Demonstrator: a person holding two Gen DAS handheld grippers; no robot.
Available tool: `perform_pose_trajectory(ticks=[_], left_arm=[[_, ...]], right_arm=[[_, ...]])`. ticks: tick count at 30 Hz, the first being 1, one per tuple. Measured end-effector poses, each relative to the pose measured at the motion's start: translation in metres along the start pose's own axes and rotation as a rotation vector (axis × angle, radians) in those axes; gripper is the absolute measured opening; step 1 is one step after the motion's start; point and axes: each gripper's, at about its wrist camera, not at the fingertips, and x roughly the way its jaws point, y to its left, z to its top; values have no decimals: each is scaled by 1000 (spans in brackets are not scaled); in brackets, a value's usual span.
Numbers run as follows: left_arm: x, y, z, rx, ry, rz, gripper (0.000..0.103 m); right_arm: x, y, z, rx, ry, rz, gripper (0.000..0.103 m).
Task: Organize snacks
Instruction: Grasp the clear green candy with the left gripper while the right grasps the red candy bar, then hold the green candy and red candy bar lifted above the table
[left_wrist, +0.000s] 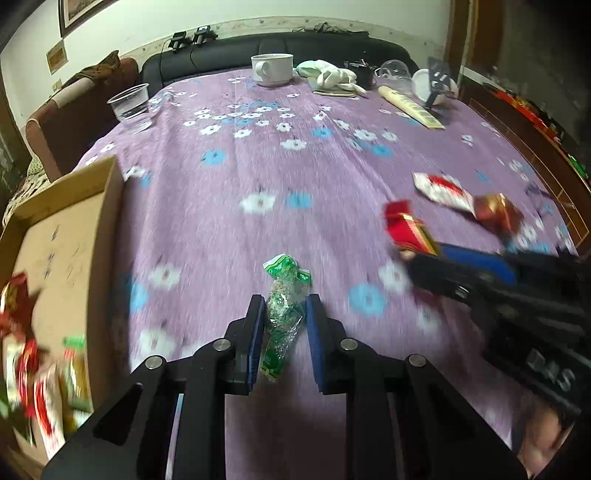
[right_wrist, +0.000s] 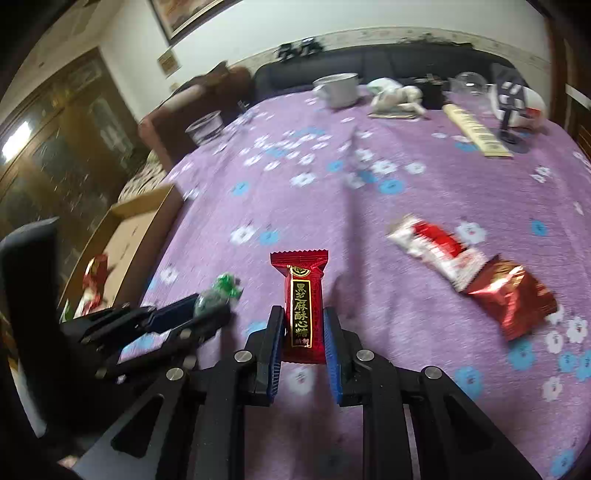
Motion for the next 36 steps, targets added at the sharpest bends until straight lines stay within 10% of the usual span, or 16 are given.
perform_pose_trajectory(ticks=[36], left_arm=[[-25,13,-4,-50,-198,72,20]], right_arm=[[-10,16,-7,-54,-85,-7,21]])
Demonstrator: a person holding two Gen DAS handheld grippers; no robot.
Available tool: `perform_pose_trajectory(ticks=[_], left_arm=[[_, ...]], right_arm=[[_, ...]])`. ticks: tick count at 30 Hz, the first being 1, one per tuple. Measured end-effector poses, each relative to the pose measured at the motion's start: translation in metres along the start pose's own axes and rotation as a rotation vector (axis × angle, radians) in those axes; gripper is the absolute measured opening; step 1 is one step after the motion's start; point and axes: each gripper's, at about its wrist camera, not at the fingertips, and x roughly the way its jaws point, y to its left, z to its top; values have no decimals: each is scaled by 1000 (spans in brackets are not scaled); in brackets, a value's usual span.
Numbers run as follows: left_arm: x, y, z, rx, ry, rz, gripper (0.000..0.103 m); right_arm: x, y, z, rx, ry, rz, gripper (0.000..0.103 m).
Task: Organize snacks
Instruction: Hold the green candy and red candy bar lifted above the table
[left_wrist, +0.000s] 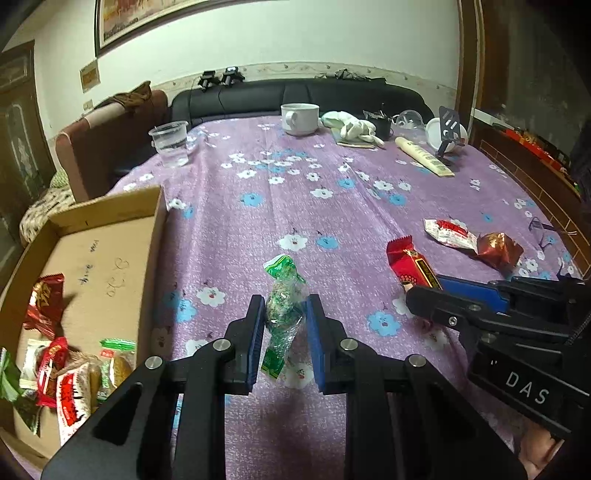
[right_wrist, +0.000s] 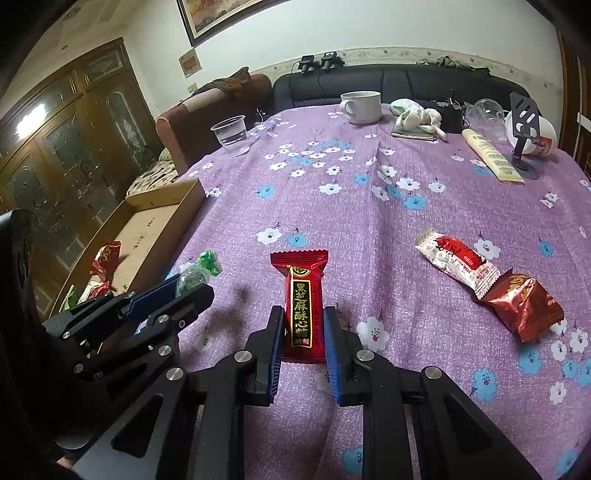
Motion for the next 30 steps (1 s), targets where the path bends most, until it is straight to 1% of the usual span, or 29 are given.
perform_pose_trajectory(ticks=[30], left_arm=[[-18,-10,0,66,-112,101,20]], right_arm=[[-11,6,1,-21,-60,20,21]])
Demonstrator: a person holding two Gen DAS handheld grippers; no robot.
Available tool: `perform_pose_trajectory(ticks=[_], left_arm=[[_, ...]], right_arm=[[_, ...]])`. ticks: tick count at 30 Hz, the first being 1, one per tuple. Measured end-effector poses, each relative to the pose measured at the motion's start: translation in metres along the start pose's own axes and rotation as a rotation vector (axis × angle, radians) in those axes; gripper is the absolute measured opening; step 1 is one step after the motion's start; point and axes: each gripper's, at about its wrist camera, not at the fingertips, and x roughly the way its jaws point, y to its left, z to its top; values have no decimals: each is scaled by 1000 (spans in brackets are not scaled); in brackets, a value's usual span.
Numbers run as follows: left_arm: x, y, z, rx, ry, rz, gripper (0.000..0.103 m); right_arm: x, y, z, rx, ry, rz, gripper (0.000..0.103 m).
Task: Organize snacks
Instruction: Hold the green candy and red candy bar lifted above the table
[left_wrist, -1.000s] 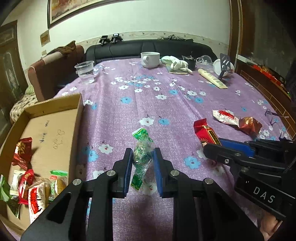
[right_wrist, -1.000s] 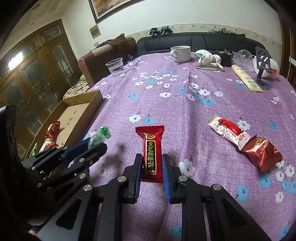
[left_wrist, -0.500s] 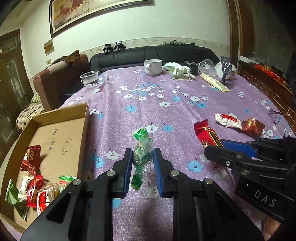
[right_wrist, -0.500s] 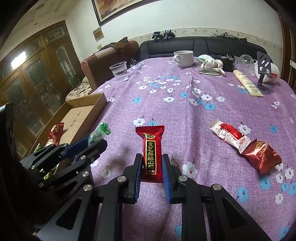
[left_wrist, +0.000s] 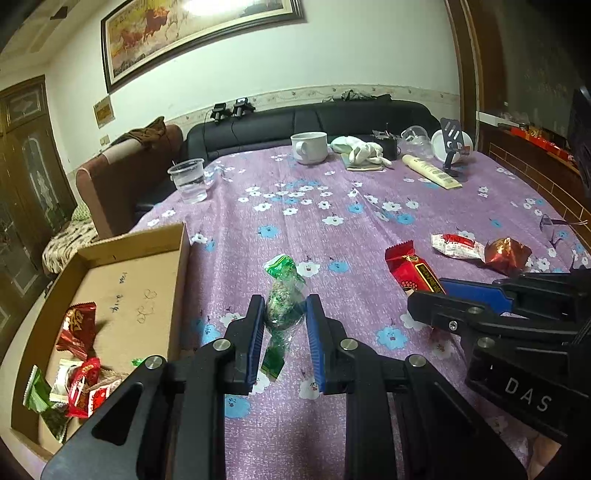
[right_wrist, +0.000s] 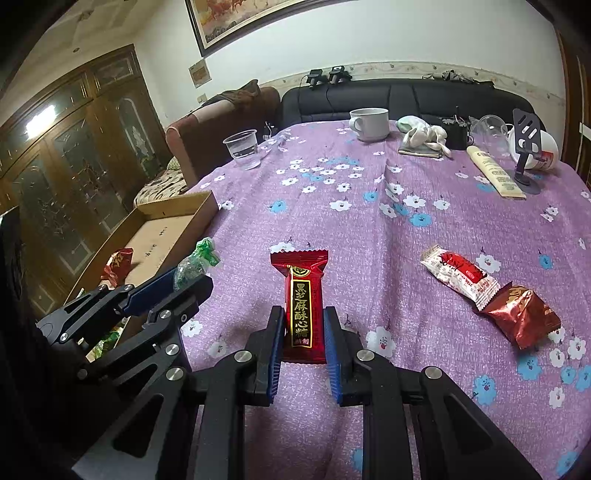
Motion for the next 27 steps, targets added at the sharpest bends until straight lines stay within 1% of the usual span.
perform_pose_trajectory(ticks=[27], left_arm=[[-6,-3,1,18,-33,28,20]], right_arm=[[-1,5,0,-16,-15,12,21]])
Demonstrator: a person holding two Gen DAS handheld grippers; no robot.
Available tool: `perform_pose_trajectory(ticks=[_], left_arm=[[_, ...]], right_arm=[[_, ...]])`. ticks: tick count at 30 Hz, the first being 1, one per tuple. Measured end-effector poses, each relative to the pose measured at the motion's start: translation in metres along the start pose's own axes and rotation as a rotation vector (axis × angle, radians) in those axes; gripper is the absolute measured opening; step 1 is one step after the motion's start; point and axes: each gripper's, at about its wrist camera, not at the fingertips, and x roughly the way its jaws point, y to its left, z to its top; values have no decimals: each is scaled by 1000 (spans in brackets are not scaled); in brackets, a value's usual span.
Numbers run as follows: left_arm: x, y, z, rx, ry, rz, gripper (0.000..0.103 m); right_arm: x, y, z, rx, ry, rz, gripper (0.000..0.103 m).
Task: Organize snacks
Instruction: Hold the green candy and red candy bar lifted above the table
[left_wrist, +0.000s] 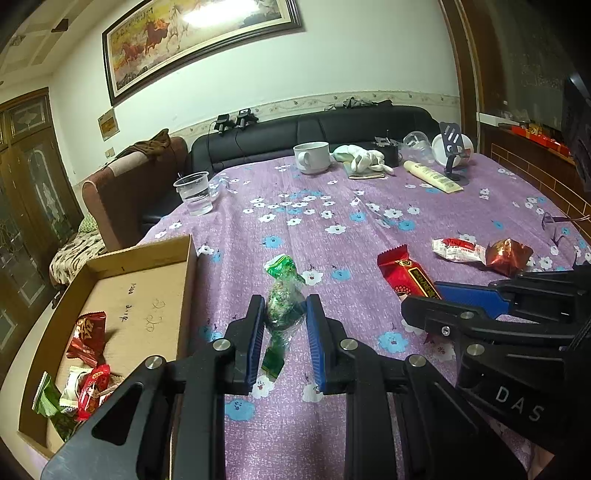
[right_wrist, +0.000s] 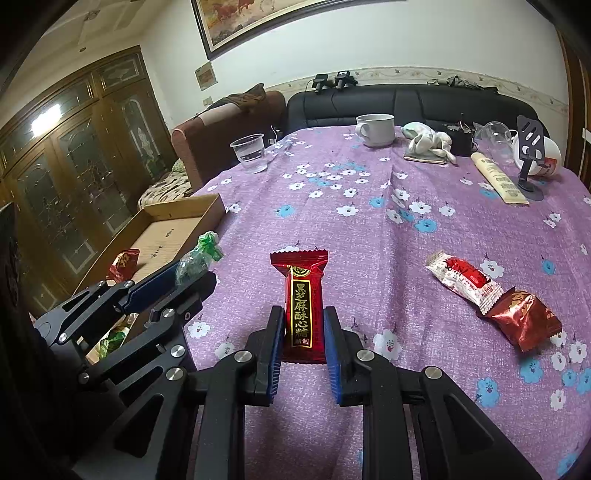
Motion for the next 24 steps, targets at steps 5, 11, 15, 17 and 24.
perform_pose_trajectory(ticks=[5,11,15,17,24], left_arm=[[-1,0,0,0,-4,3,20],[-3,1,1,0,-11,11,20],[-4,1,1,1,-20,19,20],[-5,0,1,3,-23,21,20],[-6,0,1,5,-39,38,20]], right_arm=[[-1,0,0,-2,-5,3,21],[-3,1,0,-5,-11,7,21],[-4,1,-1,-7,-18,9,21],[-5,2,-1,-9,-20,10,21],[-6,3,-1,-15,-27,12,21]])
